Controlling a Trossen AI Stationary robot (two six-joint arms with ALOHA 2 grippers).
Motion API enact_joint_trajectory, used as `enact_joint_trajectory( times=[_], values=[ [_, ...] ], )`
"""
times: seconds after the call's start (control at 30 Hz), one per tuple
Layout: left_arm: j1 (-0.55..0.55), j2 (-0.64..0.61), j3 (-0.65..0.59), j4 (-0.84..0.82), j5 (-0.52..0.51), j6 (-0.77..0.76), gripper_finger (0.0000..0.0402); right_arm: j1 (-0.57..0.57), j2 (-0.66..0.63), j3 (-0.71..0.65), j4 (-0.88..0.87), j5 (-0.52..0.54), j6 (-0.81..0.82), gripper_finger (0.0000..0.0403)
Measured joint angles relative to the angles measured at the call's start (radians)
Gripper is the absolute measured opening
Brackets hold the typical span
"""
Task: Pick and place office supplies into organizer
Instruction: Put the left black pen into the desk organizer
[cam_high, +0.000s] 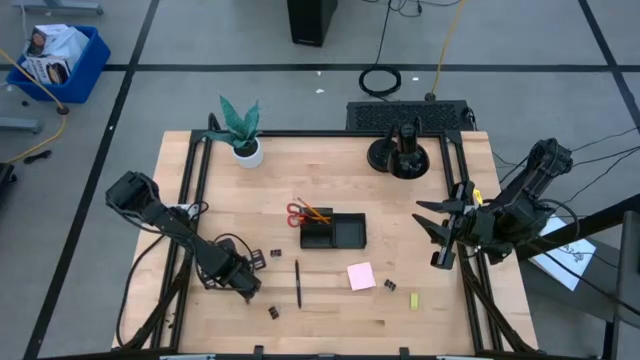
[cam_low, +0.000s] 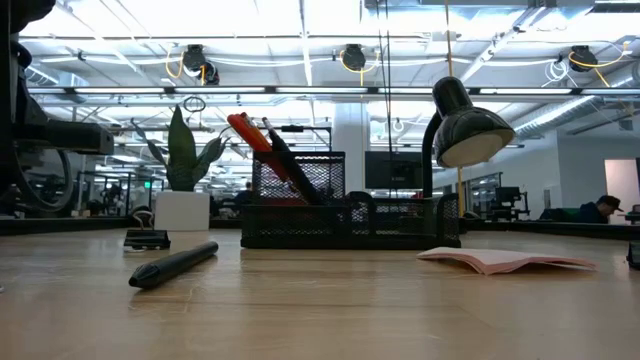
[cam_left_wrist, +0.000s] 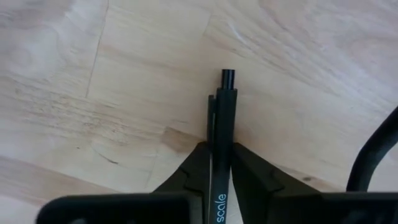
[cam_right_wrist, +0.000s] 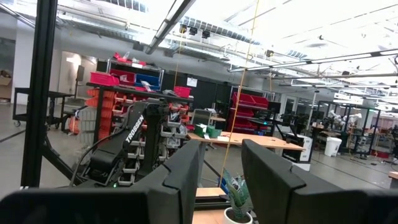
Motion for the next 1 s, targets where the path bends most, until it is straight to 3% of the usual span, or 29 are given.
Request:
enact_joint_trajectory(
  times=[0.53, 1.0],
  values=[
    [-0.002, 0.000, 0.000, 0.006, -0.021, 0.002, 0.0035, 0.000, 0.000, 0.000, 0.000, 0.000, 0.000, 0.0116],
    [-0.002, 0.000, -0.001, 0.016, -0.031, 0.011, 0.0050, 0.000, 0.000, 0.000, 0.000, 0.000, -0.003, 0.0116]
  ],
)
